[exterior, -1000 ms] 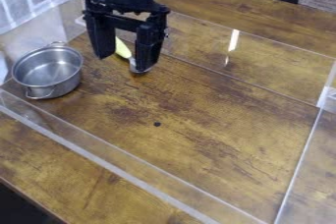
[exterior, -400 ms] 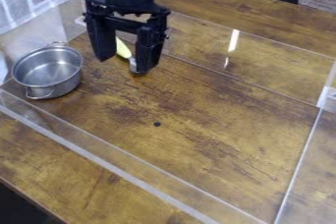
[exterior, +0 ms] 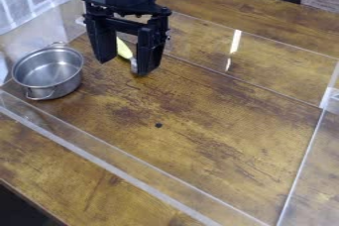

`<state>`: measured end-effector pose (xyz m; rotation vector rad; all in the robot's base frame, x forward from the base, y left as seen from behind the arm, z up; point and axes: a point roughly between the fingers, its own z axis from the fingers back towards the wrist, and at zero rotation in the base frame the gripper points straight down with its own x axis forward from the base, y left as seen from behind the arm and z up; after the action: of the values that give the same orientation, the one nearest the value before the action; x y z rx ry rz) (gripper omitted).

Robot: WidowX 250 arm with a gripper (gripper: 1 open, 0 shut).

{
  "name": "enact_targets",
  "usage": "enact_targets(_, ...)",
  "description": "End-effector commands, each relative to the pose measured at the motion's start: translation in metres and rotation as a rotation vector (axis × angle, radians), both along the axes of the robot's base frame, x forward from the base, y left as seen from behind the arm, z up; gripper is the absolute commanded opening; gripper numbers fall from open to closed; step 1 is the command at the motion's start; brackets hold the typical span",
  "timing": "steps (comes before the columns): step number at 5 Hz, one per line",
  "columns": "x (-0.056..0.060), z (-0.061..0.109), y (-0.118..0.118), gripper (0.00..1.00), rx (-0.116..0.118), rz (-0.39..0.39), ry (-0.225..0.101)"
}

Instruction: Move the green spoon to the left

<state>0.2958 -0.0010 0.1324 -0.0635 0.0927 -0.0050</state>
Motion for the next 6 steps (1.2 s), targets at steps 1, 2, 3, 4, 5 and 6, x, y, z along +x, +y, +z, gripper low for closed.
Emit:
enact_targets(1, -0.0016, 0.0216, -0.0061, 1.00, 0.003, -0.020, -0.073)
enact_targets(2, -0.0012, 0.0226, -0.0038, 1.00, 0.009, -0.015, -0.076)
enact_targets(3, -0.0009, 0.0241, -0.0016, 1.00, 0.014, -0.011, -0.081)
enact_targets(4, -0.0007, 0.0254, 0.0001, 1.00, 0.020, -0.008, -0.086)
enact_targets(5, -0.0005, 0.0262, 0.0012, 1.00, 0.022, -0.007, -0.090)
enact_targets(6, 0.0005, 0.0214, 0.0010, 1.00, 0.023, -0.005, -0.082)
